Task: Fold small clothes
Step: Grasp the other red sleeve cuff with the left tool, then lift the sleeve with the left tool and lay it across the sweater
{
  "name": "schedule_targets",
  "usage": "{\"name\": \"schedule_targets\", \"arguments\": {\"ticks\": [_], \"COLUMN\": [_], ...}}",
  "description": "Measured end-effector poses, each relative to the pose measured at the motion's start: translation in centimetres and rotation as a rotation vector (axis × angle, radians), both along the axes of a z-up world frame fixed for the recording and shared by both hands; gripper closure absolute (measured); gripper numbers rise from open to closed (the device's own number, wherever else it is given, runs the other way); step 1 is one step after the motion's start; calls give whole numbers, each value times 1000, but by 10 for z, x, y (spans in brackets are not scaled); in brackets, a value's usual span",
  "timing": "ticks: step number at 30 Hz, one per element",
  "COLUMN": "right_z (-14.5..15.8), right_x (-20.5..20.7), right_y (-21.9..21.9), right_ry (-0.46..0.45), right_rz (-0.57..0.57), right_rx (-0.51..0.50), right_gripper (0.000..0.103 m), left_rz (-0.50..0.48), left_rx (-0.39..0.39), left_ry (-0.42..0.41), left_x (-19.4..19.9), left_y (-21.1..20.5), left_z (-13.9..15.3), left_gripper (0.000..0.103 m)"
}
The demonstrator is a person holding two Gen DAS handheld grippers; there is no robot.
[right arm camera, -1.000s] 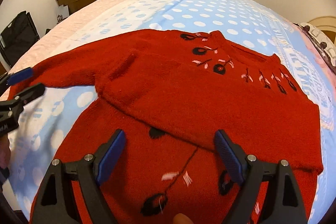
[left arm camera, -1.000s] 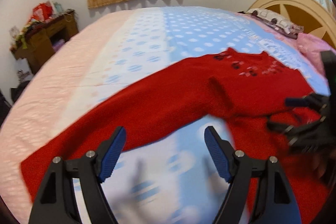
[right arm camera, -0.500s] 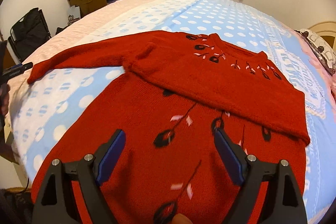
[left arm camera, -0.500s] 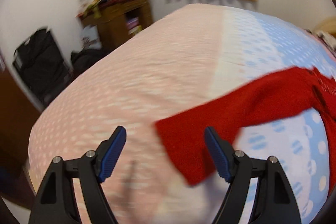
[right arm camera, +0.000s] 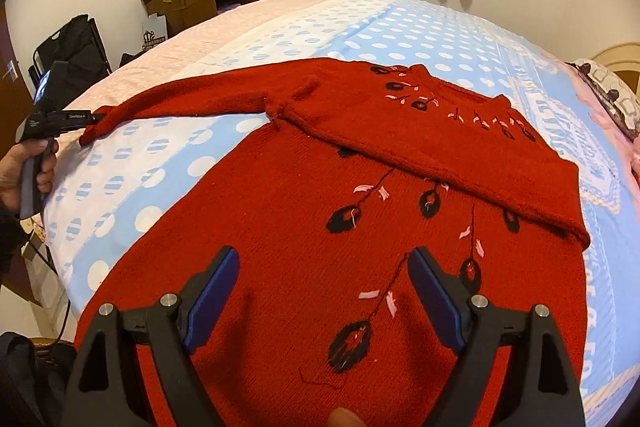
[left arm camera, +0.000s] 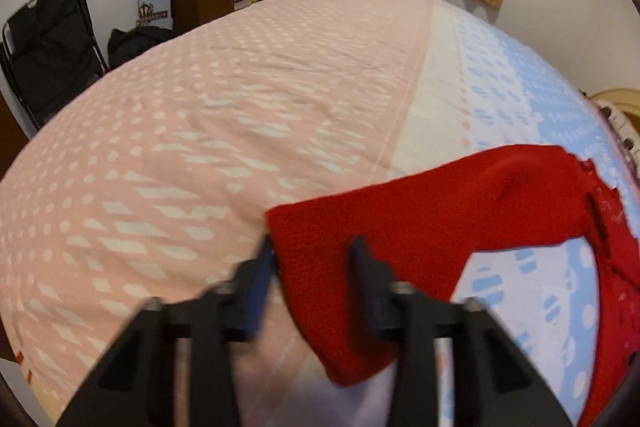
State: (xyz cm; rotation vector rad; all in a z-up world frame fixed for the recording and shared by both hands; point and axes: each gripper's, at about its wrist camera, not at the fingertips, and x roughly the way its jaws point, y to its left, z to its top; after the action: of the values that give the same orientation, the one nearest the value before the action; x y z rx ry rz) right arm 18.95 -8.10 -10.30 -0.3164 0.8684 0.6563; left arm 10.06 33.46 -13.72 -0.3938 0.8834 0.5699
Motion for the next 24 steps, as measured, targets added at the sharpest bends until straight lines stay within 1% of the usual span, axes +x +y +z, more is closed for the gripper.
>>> {"name": "schedule_targets", "arguments": {"ticks": [1,2,3,6,9,13,18,24], "right_z": [0,0,0,1,1,3,10,18], "right_x": [0,-1,-1,0,1,1,-2,-5], "right_y": [0,-1,-2,-7,-13,-21,-31,-48], "right_ry": [0,-1,0,2,5,4,-2,-15], "right_rz": [-1,-3,-5,-23,-41,-56,-64,-87], "right_rx": [1,3,4,16,27,36,52,74], "right_gripper": [16,16,16,16,16,16,16,16], "left_rz": [-9,-14,-16,-33,-59,-98,-137,-196], "left_rx": [-22,-36,-40,-17,-24,-45,-42,-76], "left_ry": [-10,-18,-24,-60,-102,-181,-245,-347], "left_x": [1,1,2,1,-1,6,21,47], "left_y": [1,2,3,-1,-4,-11,-19,-44], "left_z": [1,4,5,18,35,65,100,147], "left_gripper": [91,93,94,94,94,94,94,94]}}
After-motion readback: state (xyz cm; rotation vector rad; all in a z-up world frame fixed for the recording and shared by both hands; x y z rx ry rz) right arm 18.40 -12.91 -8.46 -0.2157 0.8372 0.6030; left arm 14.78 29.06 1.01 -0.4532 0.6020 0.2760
